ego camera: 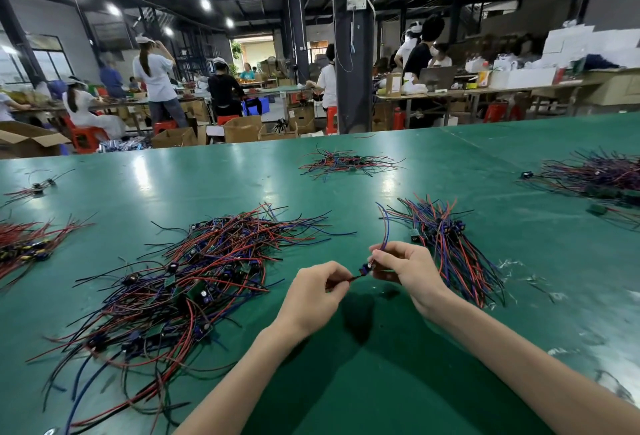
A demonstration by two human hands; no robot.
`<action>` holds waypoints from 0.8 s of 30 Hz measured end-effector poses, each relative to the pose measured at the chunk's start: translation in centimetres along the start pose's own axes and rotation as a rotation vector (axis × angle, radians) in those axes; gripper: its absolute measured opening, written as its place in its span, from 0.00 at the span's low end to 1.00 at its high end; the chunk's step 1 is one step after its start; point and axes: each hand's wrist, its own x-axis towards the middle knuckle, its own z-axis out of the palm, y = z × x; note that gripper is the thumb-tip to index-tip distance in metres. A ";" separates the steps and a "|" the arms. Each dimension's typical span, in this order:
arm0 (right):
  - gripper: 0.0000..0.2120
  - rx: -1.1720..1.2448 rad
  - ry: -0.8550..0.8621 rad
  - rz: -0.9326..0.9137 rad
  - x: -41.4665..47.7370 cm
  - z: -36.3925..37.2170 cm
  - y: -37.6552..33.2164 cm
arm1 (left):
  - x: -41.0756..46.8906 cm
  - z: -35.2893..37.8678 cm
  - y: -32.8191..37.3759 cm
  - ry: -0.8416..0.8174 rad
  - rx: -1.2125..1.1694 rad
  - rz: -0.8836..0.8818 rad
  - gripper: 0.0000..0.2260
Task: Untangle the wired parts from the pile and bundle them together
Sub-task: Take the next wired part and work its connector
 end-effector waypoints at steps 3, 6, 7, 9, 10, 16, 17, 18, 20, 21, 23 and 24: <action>0.04 0.054 -0.021 0.044 0.0 0.0 -0.1 | 0.1 0.0 0.4 -0.156 -0.266 -0.180 0.03; 0.07 0.065 -0.078 0.064 -0.3 0.1 -0.3 | 0.3 -0.3 0.8 -0.188 -0.604 -0.383 0.03; 0.09 0.067 -0.097 0.064 -0.5 0.3 -0.3 | 0.4 -0.3 0.9 -0.183 -0.655 -0.424 0.04; 0.11 0.065 -0.135 0.063 -0.8 0.6 -0.3 | 0.4 -0.3 1.0 -0.173 -0.713 -0.451 0.07; 0.11 0.056 -0.153 0.063 -1.0 0.8 -0.2 | 0.2 -0.2 1.1 -0.167 -0.747 -0.455 0.08; 0.11 -0.029 -0.190 0.035 -1.3 1.1 0.2 | -0.1 0.4 1.1 -0.170 -0.824 -0.450 0.06; 0.10 -0.041 -0.194 0.030 -1.2 1.1 0.2 | -0.1 0.4 1.0 -0.177 -0.833 -0.455 0.06; 0.09 -0.048 -0.195 0.028 -1.2 1.1 0.2 | -0.1 0.4 1.1 -0.188 -0.849 -0.462 0.05; 0.07 -0.070 -0.186 0.024 -1.2 1.1 0.2 | -0.2 0.3 1.2 -0.207 -0.867 -0.473 0.03; 0.06 -0.086 -0.181 0.020 -1.2 1.1 0.1 | -0.2 0.3 1.3 -0.210 -0.867 -0.480 0.03; 0.06 -0.105 -0.185 0.019 -1.3 1.1 0.1 | -0.2 0.2 1.4 -0.213 -0.871 -0.506 0.02; 0.07 -0.106 -0.192 0.023 -1.3 1.1 0.0 | -0.2 0.1 1.5 -0.216 -0.880 -0.523 0.01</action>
